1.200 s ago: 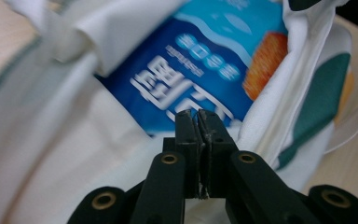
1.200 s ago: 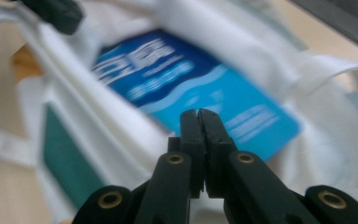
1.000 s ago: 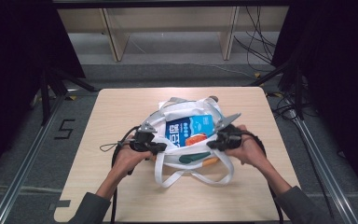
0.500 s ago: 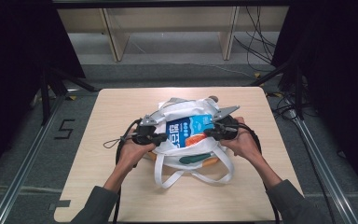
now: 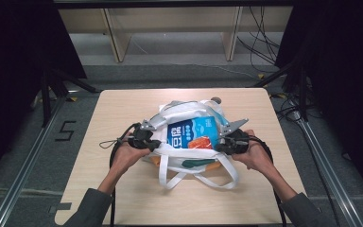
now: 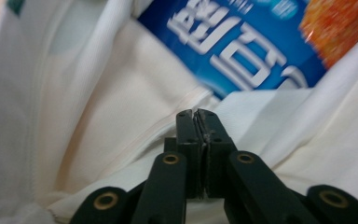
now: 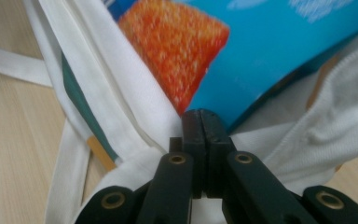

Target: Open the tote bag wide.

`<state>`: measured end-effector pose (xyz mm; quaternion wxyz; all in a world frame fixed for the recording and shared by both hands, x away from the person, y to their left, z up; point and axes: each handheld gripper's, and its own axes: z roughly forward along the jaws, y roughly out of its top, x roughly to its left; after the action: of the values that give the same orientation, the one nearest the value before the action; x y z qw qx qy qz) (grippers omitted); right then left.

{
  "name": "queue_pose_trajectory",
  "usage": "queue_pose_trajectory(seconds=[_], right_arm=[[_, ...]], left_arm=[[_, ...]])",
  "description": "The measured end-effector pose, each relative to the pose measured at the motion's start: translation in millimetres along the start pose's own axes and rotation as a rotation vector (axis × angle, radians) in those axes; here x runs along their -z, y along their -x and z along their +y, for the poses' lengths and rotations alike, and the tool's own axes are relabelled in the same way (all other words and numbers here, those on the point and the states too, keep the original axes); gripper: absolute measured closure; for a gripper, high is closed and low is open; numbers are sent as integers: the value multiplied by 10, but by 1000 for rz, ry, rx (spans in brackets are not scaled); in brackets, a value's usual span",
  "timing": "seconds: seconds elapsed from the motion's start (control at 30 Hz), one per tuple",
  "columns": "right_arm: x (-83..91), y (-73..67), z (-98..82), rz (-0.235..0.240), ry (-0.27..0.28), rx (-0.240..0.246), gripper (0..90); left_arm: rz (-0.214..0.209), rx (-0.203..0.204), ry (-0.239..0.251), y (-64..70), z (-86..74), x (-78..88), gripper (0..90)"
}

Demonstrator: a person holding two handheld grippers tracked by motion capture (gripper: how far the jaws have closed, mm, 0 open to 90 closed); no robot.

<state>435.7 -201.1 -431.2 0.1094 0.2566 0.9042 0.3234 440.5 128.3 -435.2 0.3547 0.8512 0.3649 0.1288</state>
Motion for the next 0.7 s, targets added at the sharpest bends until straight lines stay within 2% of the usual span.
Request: queue_pose_trajectory(seconds=[0.03, 0.1, 0.13, 0.17, 0.2, 0.27, 0.33, 0.37, 0.4, 0.43, 0.47, 0.5, 0.53, 0.6, 0.63, 0.67, 0.7], right_arm=[[55, 20, 95, -20, 29, -1, 900], [56, 25, 150, -24, 42, -9, 900], [46, 45, 210, -30, 58, -2, 900], [7, 92, 367, -32, 91, 8, 900], [-3, 107, 421, -26, 77, 11, 900], [-93, 159, 548, -51, 103, 12, 900], [-170, 248, 659, -65, 99, -9, 900], [-170, 248, 659, -65, 99, -9, 900], [-276, 364, 762, -78, 102, -17, 900], [-340, 424, 811, -97, 101, -24, 900], [-409, 487, 858, -105, 91, -13, 900], [-491, 552, 902, -104, 94, 20, 900], [-578, 576, 933, -94, 71, 17, 900], [-725, 620, 971, -132, -7, -5, 900], [-794, 657, 982, -134, -17, -20, 900], [-834, 697, 986, -150, -24, -15, 900], [-872, 738, 993, -164, -74, -47, 900]], left_arm=[[0, -2, 9, 26, 97, -54, 857], [-8, 10, 11, 42, 143, -109, 849], [-19, -9, -2, 36, 187, -154, 849], [-9, 6, -7, 39, 231, -256, 841], [-9, 6, -7, 39, 231, -256, 840], [-36, 25, -19, 45, 191, -291, 842], [-52, 16, -30, 76, 138, -241, 848], [-52, 16, -30, 76, 138, -241, 840], [-64, -7, -45, 116, 86, -219, 833], [-76, -25, -60, 122, 76, -210, 832], [-79, -14, -65, 126, 71, -211, 832], [-91, -13, -71, 127, 70, -205, 833], [-89, -30, -82, 123, 69, -200, 833], [-89, -32, -89, 136, 56, -198, 835], [-97, -34, -90, 138, 47, -198, 836], [-102, -43, -100, 139, 30, -194, 840], [-100, -57, -106, 149, 10, -189, 845]])
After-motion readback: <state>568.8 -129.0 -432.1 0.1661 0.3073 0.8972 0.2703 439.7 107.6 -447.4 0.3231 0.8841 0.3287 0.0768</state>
